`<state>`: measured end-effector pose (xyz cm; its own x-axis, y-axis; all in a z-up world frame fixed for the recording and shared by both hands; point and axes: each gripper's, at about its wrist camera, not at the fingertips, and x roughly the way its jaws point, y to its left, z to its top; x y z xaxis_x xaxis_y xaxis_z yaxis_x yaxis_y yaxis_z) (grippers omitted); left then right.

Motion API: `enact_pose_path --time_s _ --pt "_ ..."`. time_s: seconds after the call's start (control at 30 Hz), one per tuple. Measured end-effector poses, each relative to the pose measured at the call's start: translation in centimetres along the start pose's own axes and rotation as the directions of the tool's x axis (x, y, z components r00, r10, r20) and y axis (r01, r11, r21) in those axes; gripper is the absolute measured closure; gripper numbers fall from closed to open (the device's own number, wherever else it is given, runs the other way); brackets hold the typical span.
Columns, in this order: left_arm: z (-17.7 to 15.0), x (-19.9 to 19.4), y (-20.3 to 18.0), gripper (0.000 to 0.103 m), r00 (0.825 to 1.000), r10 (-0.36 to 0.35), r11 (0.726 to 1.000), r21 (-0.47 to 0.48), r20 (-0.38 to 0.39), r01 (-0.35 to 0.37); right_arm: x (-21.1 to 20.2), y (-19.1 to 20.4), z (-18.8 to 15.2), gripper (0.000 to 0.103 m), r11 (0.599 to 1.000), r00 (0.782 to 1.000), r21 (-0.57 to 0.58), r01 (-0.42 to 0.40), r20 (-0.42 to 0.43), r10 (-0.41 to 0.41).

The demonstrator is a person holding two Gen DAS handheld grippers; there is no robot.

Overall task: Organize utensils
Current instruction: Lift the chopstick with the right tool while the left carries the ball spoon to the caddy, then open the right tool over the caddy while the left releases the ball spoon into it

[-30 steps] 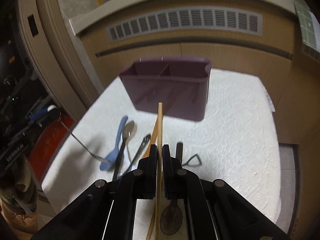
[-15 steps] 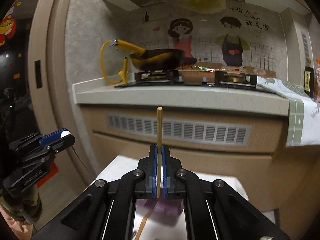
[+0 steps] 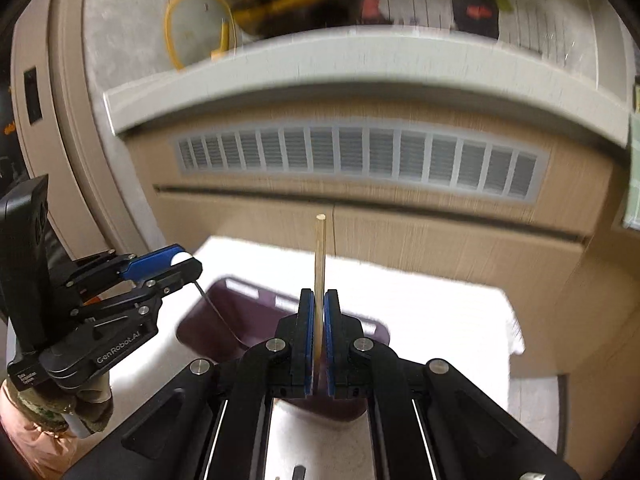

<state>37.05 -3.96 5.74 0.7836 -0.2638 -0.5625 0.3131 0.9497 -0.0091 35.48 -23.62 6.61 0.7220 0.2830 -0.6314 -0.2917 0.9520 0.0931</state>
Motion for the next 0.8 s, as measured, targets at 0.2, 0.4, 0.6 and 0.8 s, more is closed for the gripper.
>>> enact_pose_path --time_s 0.2,0.4,0.6,0.8 --pt "-1.1 0.3 0.1 0.067 0.999 -0.026 0.999 -0.036 -0.022 0.025 2.2 0.0 -1.8 0.085 1.0 0.997 -0.019 0.018 -0.07 -0.02" --pt "-1.9 -3.0 0.8 0.054 0.999 0.006 0.997 -0.075 0.04 -0.003 -0.1 0.3 -3.4 0.044 0.993 0.995 -0.071 0.095 -0.014 -0.097" --pt "-4.9 -6.2 0.6 0.038 0.998 0.054 0.993 -0.105 0.041 -0.049 -2.1 0.5 -7.3 0.023 0.979 0.983 -0.116 0.169 -0.055 -0.176" --pt "-10.1 -8.0 -0.5 0.035 0.998 0.051 0.992 -0.112 -0.043 -0.055 -2.9 1.3 -12.0 0.02 0.957 0.961 -0.166 0.239 -0.099 -0.257"
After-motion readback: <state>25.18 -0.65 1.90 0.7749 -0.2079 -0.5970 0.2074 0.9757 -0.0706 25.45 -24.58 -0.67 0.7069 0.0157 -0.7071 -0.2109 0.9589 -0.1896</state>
